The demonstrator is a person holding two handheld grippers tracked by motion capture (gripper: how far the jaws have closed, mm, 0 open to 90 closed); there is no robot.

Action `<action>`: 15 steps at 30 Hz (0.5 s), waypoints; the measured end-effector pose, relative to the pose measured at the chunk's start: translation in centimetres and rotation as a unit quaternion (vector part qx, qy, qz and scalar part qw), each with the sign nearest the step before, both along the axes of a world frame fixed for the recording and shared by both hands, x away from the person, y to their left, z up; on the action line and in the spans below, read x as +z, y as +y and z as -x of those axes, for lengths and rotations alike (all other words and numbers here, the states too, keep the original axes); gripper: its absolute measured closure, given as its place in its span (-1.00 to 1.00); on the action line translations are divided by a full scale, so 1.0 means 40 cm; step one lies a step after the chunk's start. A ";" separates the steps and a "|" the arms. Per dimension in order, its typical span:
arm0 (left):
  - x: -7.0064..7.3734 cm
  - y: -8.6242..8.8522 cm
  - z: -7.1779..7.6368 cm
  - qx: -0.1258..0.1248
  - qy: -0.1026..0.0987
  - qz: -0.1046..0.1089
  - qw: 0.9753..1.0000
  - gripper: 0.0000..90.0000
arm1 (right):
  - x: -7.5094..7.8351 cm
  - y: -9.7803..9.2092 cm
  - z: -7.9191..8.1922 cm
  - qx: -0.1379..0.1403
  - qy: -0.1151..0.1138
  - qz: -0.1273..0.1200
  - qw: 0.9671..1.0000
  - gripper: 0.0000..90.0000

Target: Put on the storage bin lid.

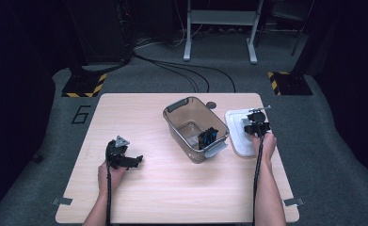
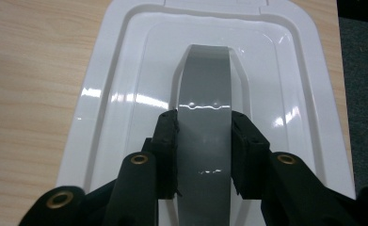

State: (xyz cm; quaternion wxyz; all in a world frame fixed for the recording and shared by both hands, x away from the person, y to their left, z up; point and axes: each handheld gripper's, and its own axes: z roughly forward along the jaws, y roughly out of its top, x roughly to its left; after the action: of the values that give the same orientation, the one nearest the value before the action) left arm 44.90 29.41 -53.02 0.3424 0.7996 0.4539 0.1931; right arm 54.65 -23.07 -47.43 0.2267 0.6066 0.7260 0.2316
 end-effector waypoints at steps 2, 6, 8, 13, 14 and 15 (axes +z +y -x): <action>0.000 0.000 0.000 0.000 0.000 0.000 1.000 -0.95 | 0.008 -0.001 0.005 0.003 -0.001 -0.004 1.000 0.49; 0.000 0.000 0.000 0.000 0.000 0.000 1.000 -0.95 | 0.031 -0.005 0.019 0.015 -0.003 -0.006 1.000 0.49; 0.000 0.000 0.000 0.000 0.000 0.000 1.000 -0.95 | 0.043 -0.006 0.025 0.016 -0.003 -0.003 1.000 0.49; 0.000 0.000 0.000 0.000 0.000 0.000 1.000 -0.95 | 0.075 -0.013 0.045 0.026 -0.005 0.002 1.000 0.49; 0.000 0.000 0.000 0.000 0.000 0.000 1.000 -0.95 | 0.083 -0.015 0.050 0.030 -0.006 0.003 1.000 0.49; 0.000 0.000 0.000 0.000 0.000 0.000 1.000 -0.95 | 0.090 -0.016 0.054 0.032 -0.006 0.003 0.999 0.49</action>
State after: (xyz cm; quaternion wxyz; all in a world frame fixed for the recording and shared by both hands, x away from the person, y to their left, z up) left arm 44.90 29.42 -53.02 0.3422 0.7999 0.4536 0.1931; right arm 52.50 -23.72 -43.84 0.2255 0.5807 0.7444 0.2405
